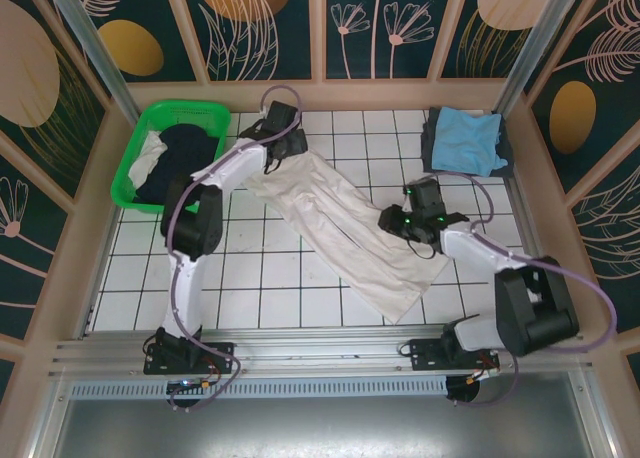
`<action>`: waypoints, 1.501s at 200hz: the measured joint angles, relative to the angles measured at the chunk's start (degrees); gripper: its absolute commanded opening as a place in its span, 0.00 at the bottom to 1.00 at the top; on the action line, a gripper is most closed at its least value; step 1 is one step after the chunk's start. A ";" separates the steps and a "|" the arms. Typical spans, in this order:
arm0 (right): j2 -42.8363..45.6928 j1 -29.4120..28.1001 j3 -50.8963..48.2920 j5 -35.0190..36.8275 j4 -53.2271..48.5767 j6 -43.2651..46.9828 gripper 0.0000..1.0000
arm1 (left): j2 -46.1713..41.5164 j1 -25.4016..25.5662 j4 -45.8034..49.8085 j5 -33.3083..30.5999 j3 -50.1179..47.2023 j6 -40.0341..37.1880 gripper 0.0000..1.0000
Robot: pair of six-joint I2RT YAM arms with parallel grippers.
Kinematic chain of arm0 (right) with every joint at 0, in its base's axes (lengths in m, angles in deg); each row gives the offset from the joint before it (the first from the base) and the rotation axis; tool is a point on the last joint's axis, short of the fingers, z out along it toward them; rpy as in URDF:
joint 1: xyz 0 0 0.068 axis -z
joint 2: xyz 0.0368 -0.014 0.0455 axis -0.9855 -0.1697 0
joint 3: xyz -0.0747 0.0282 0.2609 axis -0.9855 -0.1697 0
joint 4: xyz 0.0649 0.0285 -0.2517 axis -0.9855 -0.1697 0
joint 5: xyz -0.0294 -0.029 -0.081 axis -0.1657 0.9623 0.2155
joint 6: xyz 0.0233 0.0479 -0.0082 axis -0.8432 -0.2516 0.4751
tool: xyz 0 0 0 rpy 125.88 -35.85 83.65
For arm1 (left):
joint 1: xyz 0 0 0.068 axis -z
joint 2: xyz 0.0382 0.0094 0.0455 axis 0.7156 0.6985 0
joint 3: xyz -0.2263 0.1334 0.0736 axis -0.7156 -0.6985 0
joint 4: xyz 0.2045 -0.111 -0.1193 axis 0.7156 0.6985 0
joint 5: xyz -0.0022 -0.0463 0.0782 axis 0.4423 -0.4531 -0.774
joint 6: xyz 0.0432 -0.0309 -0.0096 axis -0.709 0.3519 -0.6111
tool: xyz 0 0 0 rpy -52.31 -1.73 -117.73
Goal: Fold and stack the t-shirts
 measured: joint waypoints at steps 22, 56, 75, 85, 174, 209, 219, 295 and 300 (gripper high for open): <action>-5.53 -2.27 1.88 -0.35 1.73 0.61 0.27 | 0.39 0.00 -2.49 1.22 -2.21 1.88 0.67; -9.40 -5.70 2.12 2.10 0.48 0.72 0.27 | 10.36 -0.02 -4.26 3.17 1.51 3.74 0.67; -9.27 -7.87 1.40 4.48 -0.42 0.15 0.27 | 14.45 0.07 -4.74 2.95 8.31 4.15 0.67; -9.01 -9.42 0.42 5.88 -0.83 -0.61 0.27 | 17.07 0.04 -5.05 4.42 12.96 4.61 0.66; -7.13 -26.91 -1.18 9.11 -1.77 -14.32 0.28 | 35.60 0.57 -14.75 24.98 38.58 9.40 0.72; -11.98 -30.86 6.14 3.91 -1.77 -16.26 0.32 | 36.96 0.92 -17.22 30.42 40.13 9.40 0.78; -11.39 -30.95 7.85 3.43 -1.81 -16.13 0.33 | 36.61 0.92 -16.28 30.49 40.13 8.26 0.97; 4.13 -21.22 0.52 6.88 -6.03 -12.98 0.51 | -1.75 0.81 -11.21 21.07 6.38 -0.09 0.98; 4.72 -21.20 -0.48 7.23 -6.69 -12.96 0.51 | -5.35 0.81 -12.09 20.57 2.71 -0.09 0.99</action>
